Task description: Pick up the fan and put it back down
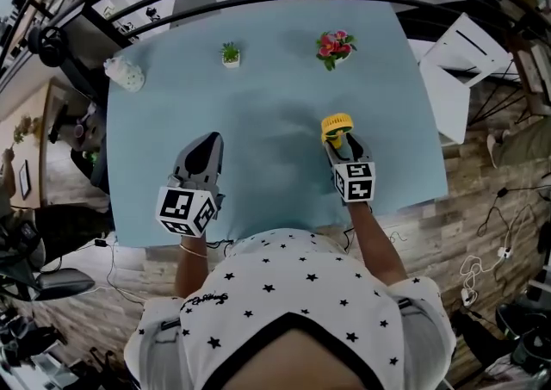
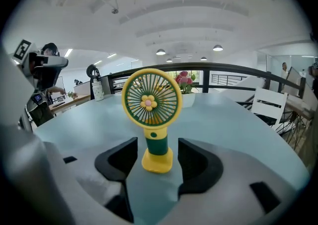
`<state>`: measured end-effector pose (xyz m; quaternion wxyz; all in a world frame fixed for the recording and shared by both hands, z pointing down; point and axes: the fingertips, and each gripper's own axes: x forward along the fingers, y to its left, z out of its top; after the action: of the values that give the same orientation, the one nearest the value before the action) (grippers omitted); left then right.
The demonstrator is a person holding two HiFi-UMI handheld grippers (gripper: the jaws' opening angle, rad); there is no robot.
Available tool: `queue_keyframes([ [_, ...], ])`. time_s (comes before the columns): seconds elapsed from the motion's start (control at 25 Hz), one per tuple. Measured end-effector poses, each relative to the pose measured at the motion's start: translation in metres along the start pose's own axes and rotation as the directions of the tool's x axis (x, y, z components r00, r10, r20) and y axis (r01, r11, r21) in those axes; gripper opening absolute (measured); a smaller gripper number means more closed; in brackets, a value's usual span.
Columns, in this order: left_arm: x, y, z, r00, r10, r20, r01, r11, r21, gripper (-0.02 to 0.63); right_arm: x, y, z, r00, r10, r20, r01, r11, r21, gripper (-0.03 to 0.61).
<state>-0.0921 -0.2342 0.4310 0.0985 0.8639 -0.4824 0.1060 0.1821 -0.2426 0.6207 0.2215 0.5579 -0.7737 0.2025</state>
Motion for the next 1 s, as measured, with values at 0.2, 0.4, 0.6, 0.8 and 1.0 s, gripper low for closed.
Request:
queue_keyframes([
  [0.2,0.013,-0.004,-0.004,0.999,-0.041,-0.004,0.041,0.999,-0.007,0.029,-0.019,-0.015,-0.006,0.999,-0.036,-0.011,0.037,0.999,0.035,0.249],
  [0.4,0.027,-0.017,-0.002,0.996,-0.094,0.007,0.094,0.996,-0.003,0.028,-0.04,-0.038,-0.006,0.996,-0.089,0.001,0.088,0.993,0.082,0.221],
  [0.6,0.035,-0.027,0.0,0.991,-0.13,0.015,0.13,0.991,-0.001,0.028,-0.063,-0.054,0.013,0.987,-0.143,0.073,0.134,0.984,0.116,0.15],
  [0.8,0.035,-0.031,0.001,0.991,-0.135,0.015,0.135,0.991,0.002,0.028,-0.085,-0.07,0.045,0.962,-0.206,0.181,0.175,0.969,0.173,0.061],
  [1.0,0.032,-0.029,-0.001,0.992,-0.122,0.005,0.122,0.993,0.0,0.028,-0.1,-0.071,0.082,0.931,-0.219,0.292,0.167,0.967,0.192,0.002],
])
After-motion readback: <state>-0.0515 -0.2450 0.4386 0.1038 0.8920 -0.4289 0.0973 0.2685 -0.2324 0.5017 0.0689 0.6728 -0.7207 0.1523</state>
